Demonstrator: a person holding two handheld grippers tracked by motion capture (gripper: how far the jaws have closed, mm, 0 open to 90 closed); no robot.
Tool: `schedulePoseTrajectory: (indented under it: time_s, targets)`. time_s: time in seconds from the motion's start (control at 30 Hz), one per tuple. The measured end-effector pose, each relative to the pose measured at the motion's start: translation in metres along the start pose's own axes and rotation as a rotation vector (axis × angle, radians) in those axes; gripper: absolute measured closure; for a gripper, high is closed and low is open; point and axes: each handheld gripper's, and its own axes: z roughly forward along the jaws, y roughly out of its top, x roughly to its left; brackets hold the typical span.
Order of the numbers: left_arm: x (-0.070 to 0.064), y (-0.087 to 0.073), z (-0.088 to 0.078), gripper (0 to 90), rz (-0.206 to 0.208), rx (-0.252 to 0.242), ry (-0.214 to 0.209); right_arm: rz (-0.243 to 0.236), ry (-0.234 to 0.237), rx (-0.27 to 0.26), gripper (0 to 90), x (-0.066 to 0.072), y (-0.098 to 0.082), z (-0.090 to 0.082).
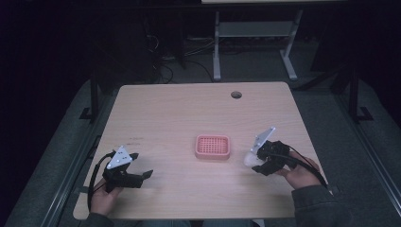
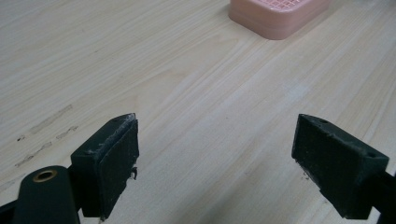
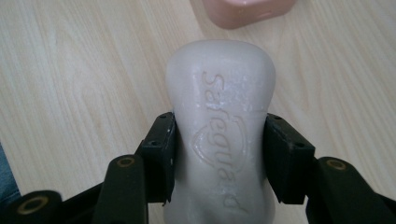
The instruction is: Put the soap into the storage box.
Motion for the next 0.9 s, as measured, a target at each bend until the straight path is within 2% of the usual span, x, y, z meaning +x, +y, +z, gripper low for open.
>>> schedulePoseTrajectory:
  time_s: [0.6, 0.9]
  targets:
    - [0.0, 0.0, 0.0, 14.5, -0.003, 0.003, -0.001, -0.066, 0.023, 0.006, 49.0, -0.01, 0.041, 0.006]
    - [0.0, 0.0, 0.0, 14.5, -0.01, -0.001, -0.001, -0.083, 0.025, 0.004, 49.0, -0.013, 0.058, 0.006]
